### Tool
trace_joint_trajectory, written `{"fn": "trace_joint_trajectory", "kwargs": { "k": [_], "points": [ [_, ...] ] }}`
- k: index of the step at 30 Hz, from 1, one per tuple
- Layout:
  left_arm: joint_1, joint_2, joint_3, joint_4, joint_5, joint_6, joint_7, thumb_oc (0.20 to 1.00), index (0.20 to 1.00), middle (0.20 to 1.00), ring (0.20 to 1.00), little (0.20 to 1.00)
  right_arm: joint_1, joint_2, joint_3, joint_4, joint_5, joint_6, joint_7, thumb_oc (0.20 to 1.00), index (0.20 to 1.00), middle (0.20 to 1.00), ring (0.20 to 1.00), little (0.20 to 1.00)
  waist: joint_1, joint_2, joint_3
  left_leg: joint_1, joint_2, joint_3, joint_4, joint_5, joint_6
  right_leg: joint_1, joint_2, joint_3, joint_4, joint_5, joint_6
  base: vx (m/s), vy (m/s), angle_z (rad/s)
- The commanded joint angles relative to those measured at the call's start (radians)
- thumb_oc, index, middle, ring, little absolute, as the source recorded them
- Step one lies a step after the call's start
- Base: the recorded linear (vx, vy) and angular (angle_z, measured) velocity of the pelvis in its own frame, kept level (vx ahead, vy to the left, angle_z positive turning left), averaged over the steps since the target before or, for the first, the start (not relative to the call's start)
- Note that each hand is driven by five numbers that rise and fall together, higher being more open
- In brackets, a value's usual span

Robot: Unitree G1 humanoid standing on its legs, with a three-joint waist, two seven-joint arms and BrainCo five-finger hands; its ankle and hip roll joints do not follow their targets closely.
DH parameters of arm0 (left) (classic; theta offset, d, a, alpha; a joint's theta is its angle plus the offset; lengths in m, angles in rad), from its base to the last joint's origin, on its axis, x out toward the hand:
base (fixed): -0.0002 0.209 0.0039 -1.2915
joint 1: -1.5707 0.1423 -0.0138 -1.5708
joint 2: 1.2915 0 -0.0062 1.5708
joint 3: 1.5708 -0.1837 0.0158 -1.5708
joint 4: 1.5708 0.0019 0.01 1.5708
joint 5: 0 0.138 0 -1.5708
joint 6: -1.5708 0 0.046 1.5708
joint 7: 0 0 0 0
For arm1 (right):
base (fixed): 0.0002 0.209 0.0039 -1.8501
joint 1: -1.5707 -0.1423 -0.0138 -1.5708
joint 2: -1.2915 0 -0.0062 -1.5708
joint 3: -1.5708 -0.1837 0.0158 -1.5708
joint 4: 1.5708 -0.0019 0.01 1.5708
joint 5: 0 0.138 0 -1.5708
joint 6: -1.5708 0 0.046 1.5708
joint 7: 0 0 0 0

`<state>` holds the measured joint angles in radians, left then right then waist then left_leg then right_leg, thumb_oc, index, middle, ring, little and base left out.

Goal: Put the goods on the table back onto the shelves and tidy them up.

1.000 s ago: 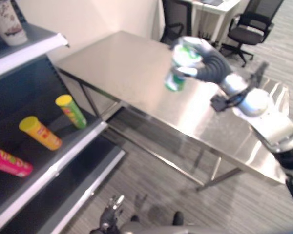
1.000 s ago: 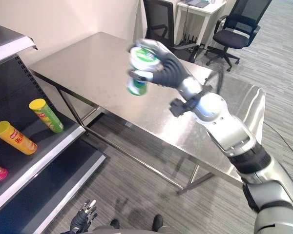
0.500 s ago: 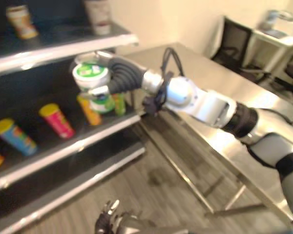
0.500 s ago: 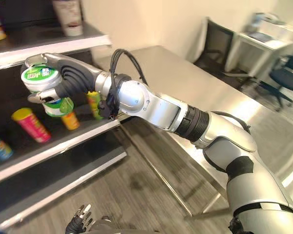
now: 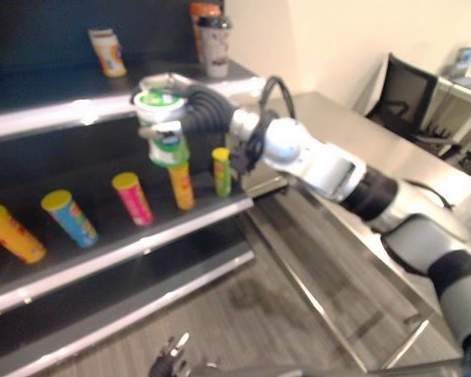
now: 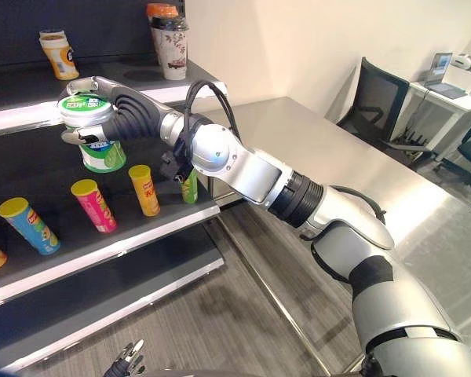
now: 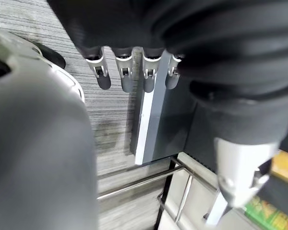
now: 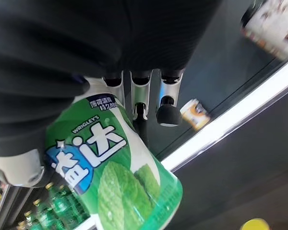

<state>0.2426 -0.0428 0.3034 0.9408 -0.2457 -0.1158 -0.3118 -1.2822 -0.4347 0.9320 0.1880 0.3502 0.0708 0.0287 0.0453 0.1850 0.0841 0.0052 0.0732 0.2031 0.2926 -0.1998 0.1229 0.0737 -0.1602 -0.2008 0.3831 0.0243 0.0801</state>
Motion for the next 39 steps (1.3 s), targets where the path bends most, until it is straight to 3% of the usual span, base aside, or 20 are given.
{"fn": "trace_joint_trajectory", "kwargs": {
  "k": [1,2,4,7,19,26,39],
  "points": [
    [-0.011,0.078,-0.010,-0.034,0.013,-0.024,0.001,1.000,1.000,1.000,1.000,1.000,-0.197,0.027,-0.099,0.177,-0.026,-0.048,-0.052,0.200,0.200,0.200,0.200,0.200,0.027,-0.165,-0.030,0.146,-0.003,-0.122,-0.380,0.203,-0.148,-0.036,0.038,0.168,-0.326,0.094,-0.041,0.20,-0.165,1.76],
    [-0.021,0.079,-0.023,-0.061,0.019,-0.017,0.005,1.000,1.000,1.000,1.000,1.000,-0.248,0.027,-0.148,0.303,-0.045,-0.059,-0.069,0.200,0.200,0.200,0.200,0.200,0.016,-0.217,-0.073,0.121,-0.022,-0.179,-0.380,0.187,-0.125,-0.020,0.060,0.179,-0.470,0.096,-0.045,0.20,-0.165,1.32],
    [-0.016,0.073,-0.025,-0.057,0.024,-0.018,0.005,1.000,1.000,1.000,1.000,1.000,-0.250,0.033,-0.141,0.309,-0.045,-0.058,-0.068,0.200,0.200,0.200,0.200,0.200,0.015,-0.221,-0.081,0.117,-0.018,-0.174,-0.380,0.184,-0.125,-0.016,0.061,0.174,-0.470,0.088,-0.044,0.08,-0.103,1.50],
    [-0.002,0.049,-0.020,-0.071,0.022,-0.021,0.001,1.000,1.000,1.000,1.000,1.000,-0.272,0.035,-0.135,0.339,-0.054,-0.060,-0.078,0.200,0.200,0.200,0.200,0.200,0.024,-0.223,-0.097,0.097,-0.004,-0.178,-0.380,0.196,-0.126,-0.005,0.065,0.153,-0.470,0.084,-0.037,0.07,-0.086,1.76],
    [0.056,0.037,0.064,-0.058,0.027,-0.046,-0.002,1.000,1.000,1.000,1.000,1.000,-0.391,0.025,-0.060,0.542,-0.118,-0.058,-0.092,0.200,0.200,0.200,0.200,0.200,0.083,-0.229,-0.084,0.063,0.026,-0.158,-0.380,0.213,-0.139,0.028,0.052,0.112,-0.470,0.084,-0.030,0.04,-0.024,0.18],
    [0.055,0.041,0.074,-0.071,0.030,-0.051,-0.009,1.000,1.000,1.000,1.000,1.000,-0.457,0.027,-0.061,0.707,-0.139,-0.050,-0.126,0.200,0.200,0.200,0.200,0.200,0.093,-0.228,-0.064,0.044,0.035,-0.144,-0.380,0.217,-0.146,0.032,0.046,0.099,-0.470,0.086,-0.028,0.02,0.004,-0.02],
    [0.062,0.052,0.080,-0.110,0.020,-0.054,-0.019,1.000,1.000,1.000,1.000,1.000,-0.473,-0.020,-0.074,0.817,-0.130,-0.058,-0.147,0.200,0.200,0.200,0.200,0.200,0.103,-0.224,-0.036,0.009,0.053,-0.120,-0.380,0.228,-0.160,0.034,0.033,0.060,-0.470,0.087,-0.025,0.03,0.004,0.21]
  ]
}}
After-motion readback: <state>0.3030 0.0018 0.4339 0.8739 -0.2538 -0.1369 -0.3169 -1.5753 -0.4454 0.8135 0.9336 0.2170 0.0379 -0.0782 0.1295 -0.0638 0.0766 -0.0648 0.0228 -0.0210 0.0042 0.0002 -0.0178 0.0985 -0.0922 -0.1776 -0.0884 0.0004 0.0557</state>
